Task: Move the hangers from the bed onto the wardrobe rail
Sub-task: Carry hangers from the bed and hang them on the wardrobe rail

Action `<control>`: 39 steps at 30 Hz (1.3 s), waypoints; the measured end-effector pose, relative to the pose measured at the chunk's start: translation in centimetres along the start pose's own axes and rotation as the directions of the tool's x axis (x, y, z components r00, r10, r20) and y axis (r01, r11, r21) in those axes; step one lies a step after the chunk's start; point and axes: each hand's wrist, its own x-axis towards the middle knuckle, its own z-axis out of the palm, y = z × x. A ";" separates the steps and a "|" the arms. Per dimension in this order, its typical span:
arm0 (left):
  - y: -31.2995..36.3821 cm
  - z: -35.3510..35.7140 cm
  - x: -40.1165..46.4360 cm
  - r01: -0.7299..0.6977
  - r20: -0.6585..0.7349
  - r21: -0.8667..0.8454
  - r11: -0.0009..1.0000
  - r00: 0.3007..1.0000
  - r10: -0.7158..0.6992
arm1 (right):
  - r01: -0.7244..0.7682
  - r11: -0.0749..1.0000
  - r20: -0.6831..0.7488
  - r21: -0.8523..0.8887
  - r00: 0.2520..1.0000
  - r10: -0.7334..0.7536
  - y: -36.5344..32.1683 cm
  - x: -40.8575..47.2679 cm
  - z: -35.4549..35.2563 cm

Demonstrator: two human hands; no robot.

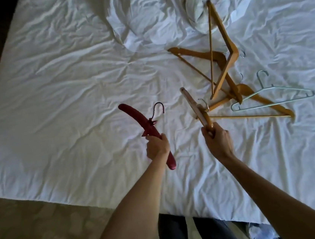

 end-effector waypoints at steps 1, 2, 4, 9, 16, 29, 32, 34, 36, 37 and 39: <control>0.4 3.0 0.7 0.017 0.062 -0.074 0.997 0.998 -0.012 | -0.014 1.000 -0.008 0.004 1.000 0.014 1.2 1.0 1.9; 0.7 5.7 1.3 0.026 0.146 -0.138 0.990 0.989 -0.006 | -0.047 0.999 -0.005 0.019 0.999 0.047 2.4 1.9 3.5; 0.6 9.9 2.3 0.016 0.293 -0.185 0.983 0.955 0.039 | -0.086 0.995 0.012 0.050 0.996 0.085 5.0 3.3 6.0; -0.6 9.4 5.5 -0.401 -0.057 0.034 0.915 0.914 0.403 | -0.119 0.984 0.014 0.137 0.993 0.118 8.7 4.2 7.5; 3.0 5.7 15.9 -0.640 0.339 0.757 0.133 0.558 0.757 | -0.176 0.954 -0.054 0.242 0.979 0.194 8.7 3.4 8.0; -6.1 -5.5 3.4 -0.348 0.374 0.556 0.755 0.916 0.147 | -0.221 0.957 0.015 0.190 0.975 0.222 1.9 -0.8 0.7; -6.6 -8.1 -3.6 -0.265 0.269 0.279 0.923 0.944 0.190 | -0.178 0.959 0.100 0.218 0.982 0.160 -1.6 -4.7 -1.8; -5.8 -9.2 -7.6 -0.243 0.216 0.085 0.966 0.951 0.221 | -0.135 0.963 0.166 0.233 0.981 0.097 -4.0 -7.4 -2.6; -4.9 -10.0 -10.6 -0.242 0.128 -0.081 0.967 0.959 0.251 | -0.071 0.969 0.215 0.238 0.976 0.019 -5.8 -9.8 -2.6; -4.6 -10.4 -11.8 -0.245 0.081 -0.148 0.958 0.963 0.258 | -0.035 0.971 0.234 0.237 0.972 -0.022 -6.6 -10.9 -2.5; -4.3 -11.2 -13.8 -0.241 0.008 -0.268 0.933 0.968 0.252 | 0.039 0.974 0.275 0.225 0.956 -0.102 -8.0 -12.8 -2.5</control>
